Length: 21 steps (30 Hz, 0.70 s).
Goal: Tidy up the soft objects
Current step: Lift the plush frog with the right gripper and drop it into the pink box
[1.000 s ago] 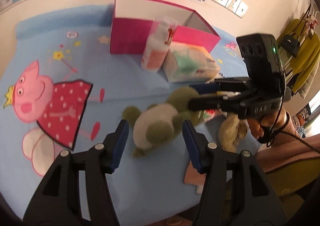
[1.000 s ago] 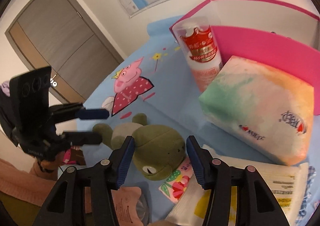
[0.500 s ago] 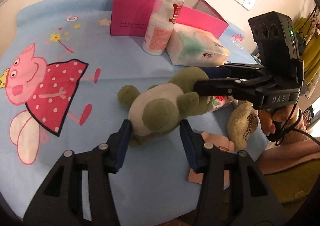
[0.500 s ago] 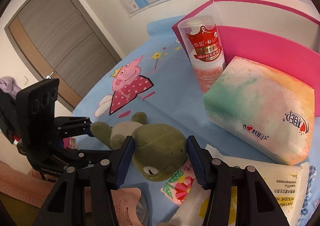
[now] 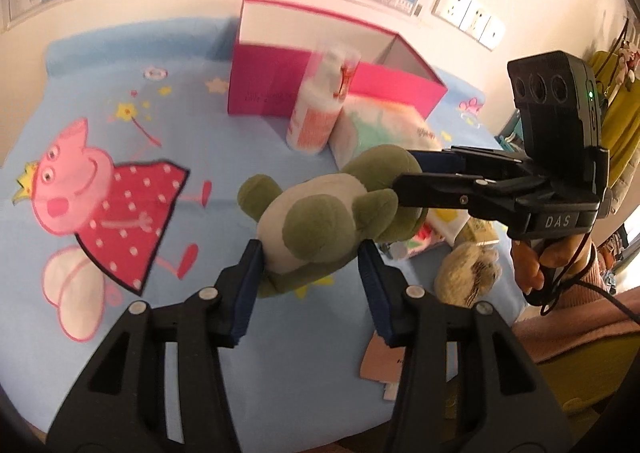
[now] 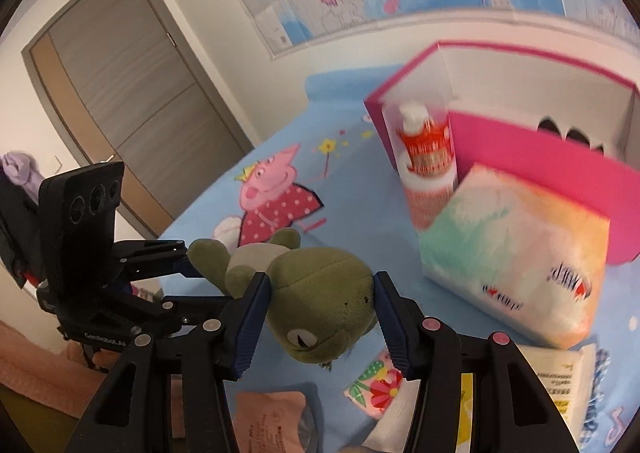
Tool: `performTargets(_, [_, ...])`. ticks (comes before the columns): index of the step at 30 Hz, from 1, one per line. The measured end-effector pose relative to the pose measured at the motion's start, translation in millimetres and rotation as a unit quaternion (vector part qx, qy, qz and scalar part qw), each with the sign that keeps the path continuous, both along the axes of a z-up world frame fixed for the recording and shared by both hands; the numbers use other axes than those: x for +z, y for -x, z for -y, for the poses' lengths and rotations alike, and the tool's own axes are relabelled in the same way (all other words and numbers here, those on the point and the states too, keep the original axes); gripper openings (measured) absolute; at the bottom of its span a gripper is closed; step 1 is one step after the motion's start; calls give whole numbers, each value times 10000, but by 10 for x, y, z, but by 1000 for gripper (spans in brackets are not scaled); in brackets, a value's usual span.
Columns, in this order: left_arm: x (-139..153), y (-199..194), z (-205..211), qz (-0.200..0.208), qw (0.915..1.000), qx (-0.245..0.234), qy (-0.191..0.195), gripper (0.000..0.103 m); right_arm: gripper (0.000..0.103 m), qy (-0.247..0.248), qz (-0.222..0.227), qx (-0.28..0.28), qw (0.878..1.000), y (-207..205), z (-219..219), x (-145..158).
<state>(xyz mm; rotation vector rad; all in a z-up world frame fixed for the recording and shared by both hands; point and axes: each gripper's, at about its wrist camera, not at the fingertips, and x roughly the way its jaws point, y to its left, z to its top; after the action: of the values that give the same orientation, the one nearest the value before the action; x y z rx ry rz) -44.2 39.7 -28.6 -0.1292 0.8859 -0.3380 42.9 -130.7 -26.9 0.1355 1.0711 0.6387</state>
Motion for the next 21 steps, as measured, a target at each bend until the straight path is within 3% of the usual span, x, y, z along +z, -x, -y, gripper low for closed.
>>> performTargets(14, [848,-247,51,1242,9914,-129,-386,51,54,0,1224,-141,9924,-242,27,820])
performTargets(21, [1064,-685,126,1462,9875,-187,-563,51,54,-14,1587,-387,9866,-591,148,1056])
